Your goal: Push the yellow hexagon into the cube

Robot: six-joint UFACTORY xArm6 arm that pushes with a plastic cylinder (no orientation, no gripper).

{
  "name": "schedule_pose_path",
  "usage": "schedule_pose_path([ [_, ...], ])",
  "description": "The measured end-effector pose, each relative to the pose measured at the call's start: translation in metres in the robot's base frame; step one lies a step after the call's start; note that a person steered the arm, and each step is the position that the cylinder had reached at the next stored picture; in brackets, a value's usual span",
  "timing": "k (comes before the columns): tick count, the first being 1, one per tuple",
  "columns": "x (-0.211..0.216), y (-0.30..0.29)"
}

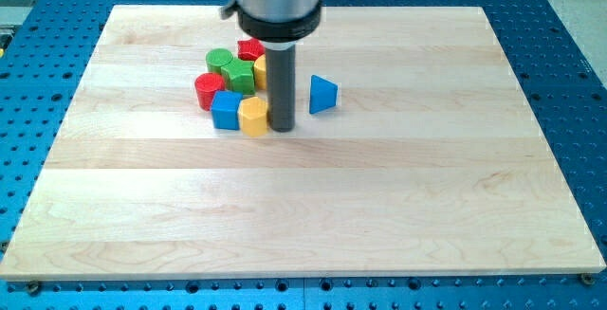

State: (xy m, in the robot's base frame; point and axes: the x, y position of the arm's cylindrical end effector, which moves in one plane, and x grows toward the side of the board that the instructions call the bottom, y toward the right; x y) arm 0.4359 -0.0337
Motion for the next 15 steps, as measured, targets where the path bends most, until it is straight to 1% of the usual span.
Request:
schedule_pose_path([
  [2, 0.000, 0.007],
  [3, 0.020, 0.031],
  [4, 0.056, 0.036],
  [5, 0.087, 0.030],
  [6, 0.086, 0.023],
  [8, 0.075, -0.066],
  [9, 0.071, -0.068],
  [10, 0.036, -0.070],
  [11, 0.022, -0.070],
  [14, 0.014, -0.071],
  [15, 0.030, -0.067],
])
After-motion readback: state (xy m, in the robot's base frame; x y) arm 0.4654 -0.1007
